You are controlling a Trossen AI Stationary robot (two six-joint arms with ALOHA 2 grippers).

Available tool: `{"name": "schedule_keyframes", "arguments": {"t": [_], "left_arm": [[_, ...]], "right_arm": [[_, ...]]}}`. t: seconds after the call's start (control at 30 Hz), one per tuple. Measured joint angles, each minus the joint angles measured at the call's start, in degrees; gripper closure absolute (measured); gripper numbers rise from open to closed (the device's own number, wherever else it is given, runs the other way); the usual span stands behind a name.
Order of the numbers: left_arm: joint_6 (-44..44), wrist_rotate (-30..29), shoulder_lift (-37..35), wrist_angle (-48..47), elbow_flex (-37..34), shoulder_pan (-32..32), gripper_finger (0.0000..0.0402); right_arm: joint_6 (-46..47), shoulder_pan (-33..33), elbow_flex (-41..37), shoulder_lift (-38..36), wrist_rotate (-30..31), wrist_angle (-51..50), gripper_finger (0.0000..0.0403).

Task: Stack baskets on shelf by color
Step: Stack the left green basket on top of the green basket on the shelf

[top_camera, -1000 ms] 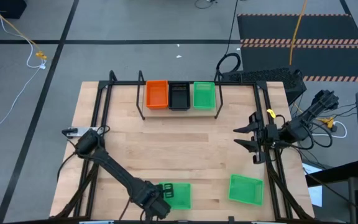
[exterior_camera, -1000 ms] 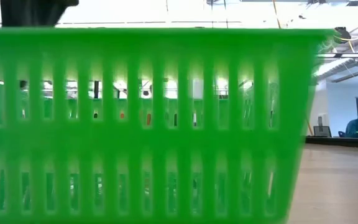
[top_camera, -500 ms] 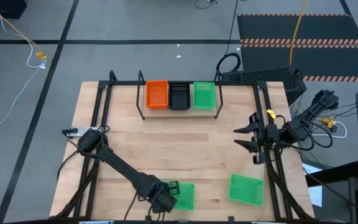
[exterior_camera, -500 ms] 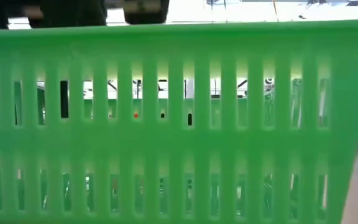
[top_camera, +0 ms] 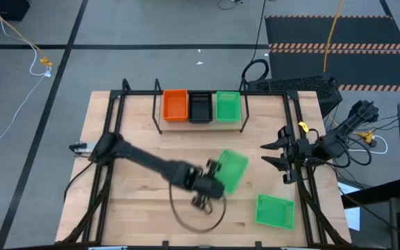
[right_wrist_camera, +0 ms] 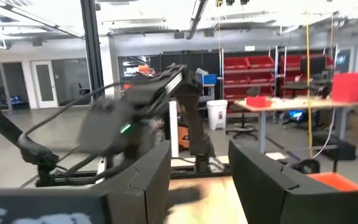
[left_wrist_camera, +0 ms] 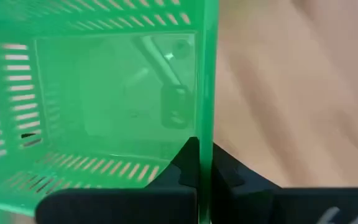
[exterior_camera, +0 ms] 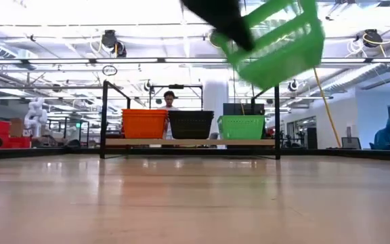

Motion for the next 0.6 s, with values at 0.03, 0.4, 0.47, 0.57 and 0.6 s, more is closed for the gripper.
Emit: {"name": "schedule_keyframes", "arguments": {"t": [0.03, 0.4, 0.47, 0.57, 0.6], "left_arm": [[0.08, -1.1, 0.02, -0.33, 1.61, 1.47, 0.0396], [-2.29, 5.27, 0.02, 0.78, 9.39, 23.99, 0.0398], [-3.26, 11.57, 0.08, 2.26, 9.39, 27.74, 0.0398], [-3.53, 18.21, 0.59, 6.83, 9.48, 31.81, 0.0398], [-3.55, 18.67, 0.74, 8.0, 9.48, 32.71, 0.0398]], "right_arm": [[1.23, 0.0, 0.0, 0.34, 0.06, -0.1, 0.0248], [10.21, 3.32, -0.04, 3.43, 0.96, -1.75, 0.0248], [10.44, 4.74, -0.04, 3.98, 4.1, -1.74, 0.0248], [10.46, 6.58, -0.04, 4.89, 10.32, -1.84, 0.0248], [10.46, 6.96, -0.04, 5.01, 12.1, -1.69, 0.0248]]}}
